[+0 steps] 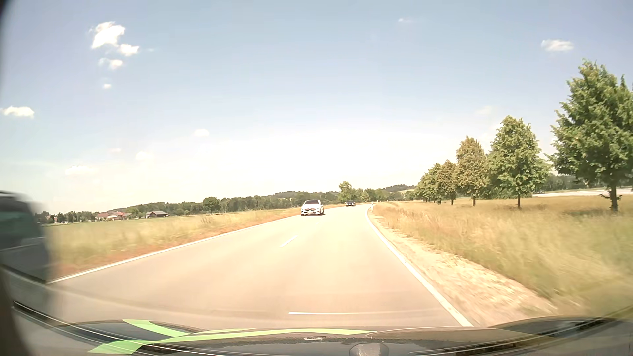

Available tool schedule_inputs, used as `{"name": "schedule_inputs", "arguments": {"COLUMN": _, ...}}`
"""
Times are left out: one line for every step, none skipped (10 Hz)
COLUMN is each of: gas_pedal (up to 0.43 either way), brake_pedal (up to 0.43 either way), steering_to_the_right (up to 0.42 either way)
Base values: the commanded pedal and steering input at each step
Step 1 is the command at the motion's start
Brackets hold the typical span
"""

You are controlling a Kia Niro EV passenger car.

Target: Follow the waypoints while adhering to traffic rules and regulations

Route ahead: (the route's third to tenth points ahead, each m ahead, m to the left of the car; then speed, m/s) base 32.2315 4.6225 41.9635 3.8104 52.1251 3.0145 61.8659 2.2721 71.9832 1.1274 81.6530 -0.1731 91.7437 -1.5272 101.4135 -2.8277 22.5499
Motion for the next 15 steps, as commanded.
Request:
{"name": "schedule_inputs", "arguments": {"gas_pedal": 0.268, "brake_pedal": 0.000, "steering_to_the_right": 0.008}}
{"name": "schedule_inputs", "arguments": {"gas_pedal": 0.268, "brake_pedal": 0.000, "steering_to_the_right": 0.006}}
{"name": "schedule_inputs", "arguments": {"gas_pedal": 0.268, "brake_pedal": 0.000, "steering_to_the_right": 0.006}}
{"name": "schedule_inputs", "arguments": {"gas_pedal": 0.260, "brake_pedal": 0.000, "steering_to_the_right": 0.006}}
{"name": "schedule_inputs", "arguments": {"gas_pedal": 0.228, "brake_pedal": 0.000, "steering_to_the_right": 0.006}}
{"name": "schedule_inputs", "arguments": {"gas_pedal": 0.228, "brake_pedal": 0.000, "steering_to_the_right": 0.006}}
{"name": "schedule_inputs", "arguments": {"gas_pedal": 0.228, "brake_pedal": 0.000, "steering_to_the_right": 0.006}}
{"name": "schedule_inputs", "arguments": {"gas_pedal": 0.228, "brake_pedal": 0.000, "steering_to_the_right": 0.006}}
{"name": "schedule_inputs", "arguments": {"gas_pedal": 0.240, "brake_pedal": 0.000, "steering_to_the_right": 0.006}}
{"name": "schedule_inputs", "arguments": {"gas_pedal": 0.248, "brake_pedal": 0.000, "steering_to_the_right": 0.006}}
{"name": "schedule_inputs", "arguments": {"gas_pedal": 0.260, "brake_pedal": 0.000, "steering_to_the_right": 0.006}}
{"name": "schedule_inputs", "arguments": {"gas_pedal": 0.268, "brake_pedal": 0.000, "steering_to_the_right": 0.006}}
{"name": "schedule_inputs", "arguments": {"gas_pedal": 0.268, "brake_pedal": 0.000, "steering_to_the_right": 0.006}}
{"name": "schedule_inputs", "arguments": {"gas_pedal": 0.268, "brake_pedal": 0.000, "steering_to_the_right": 0.006}}
{"name": "schedule_inputs", "arguments": {"gas_pedal": 0.260, "brake_pedal": 0.000, "steering_to_the_right": 0.006}}
